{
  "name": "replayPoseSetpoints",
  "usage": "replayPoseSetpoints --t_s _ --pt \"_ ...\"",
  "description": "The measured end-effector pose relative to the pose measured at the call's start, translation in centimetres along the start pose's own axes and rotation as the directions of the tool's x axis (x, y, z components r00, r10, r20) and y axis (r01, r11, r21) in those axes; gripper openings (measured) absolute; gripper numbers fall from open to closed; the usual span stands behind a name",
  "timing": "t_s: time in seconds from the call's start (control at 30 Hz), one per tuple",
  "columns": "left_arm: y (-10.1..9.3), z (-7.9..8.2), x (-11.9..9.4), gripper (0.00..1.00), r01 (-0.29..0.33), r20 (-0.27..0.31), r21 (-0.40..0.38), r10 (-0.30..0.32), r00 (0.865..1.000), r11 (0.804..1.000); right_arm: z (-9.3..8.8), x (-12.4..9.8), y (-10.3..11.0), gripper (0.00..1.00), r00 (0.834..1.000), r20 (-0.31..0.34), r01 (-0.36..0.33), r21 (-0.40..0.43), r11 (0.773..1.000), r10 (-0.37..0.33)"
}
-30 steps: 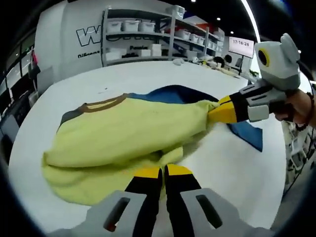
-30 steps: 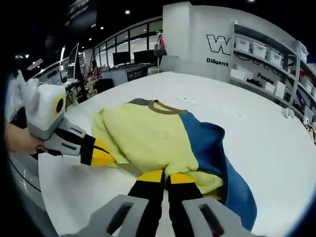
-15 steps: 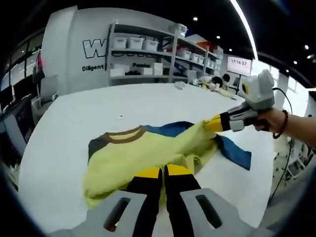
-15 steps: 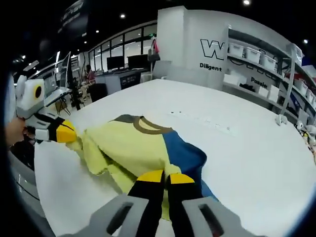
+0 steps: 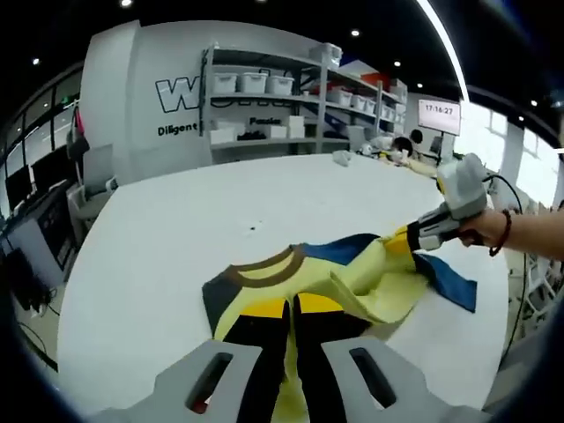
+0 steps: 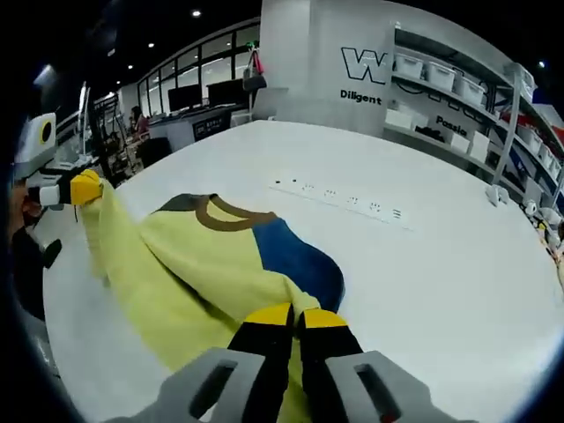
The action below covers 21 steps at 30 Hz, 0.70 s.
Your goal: Fold the garment on the visible template until the final outline fits inside the template.
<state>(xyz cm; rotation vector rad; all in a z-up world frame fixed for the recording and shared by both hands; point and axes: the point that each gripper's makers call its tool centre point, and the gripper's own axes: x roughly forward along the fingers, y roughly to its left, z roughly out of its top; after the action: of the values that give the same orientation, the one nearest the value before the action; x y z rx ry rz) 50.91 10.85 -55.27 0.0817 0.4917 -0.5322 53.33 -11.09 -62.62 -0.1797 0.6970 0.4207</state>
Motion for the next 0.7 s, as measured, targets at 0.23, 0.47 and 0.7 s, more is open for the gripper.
replayPoseSetpoints --t_s 0.23,0.47,0.7 --pt "-0.1 0.5 1.2 0.01 -0.001 -0.012 0.025 0.001 1.000 1.000 0.6 -1.5 2.6 0.22 0.998 0.045 -0.042 -0.005 0.999 0.042" --pt "-0.7 0.8 1.3 0.01 0.014 -0.018 0.036 -0.013 1.000 0.999 3.0 -2.5 8.7 0.36 0.980 0.107 -0.162 -0.077 0.984 0.170" --pt "-2.8 1.3 1.6 0.01 0.080 -0.031 0.130 -0.076 0.997 0.988 6.4 -1.5 15.4 0.43 0.928 0.141 -0.305 -0.245 0.920 0.345"
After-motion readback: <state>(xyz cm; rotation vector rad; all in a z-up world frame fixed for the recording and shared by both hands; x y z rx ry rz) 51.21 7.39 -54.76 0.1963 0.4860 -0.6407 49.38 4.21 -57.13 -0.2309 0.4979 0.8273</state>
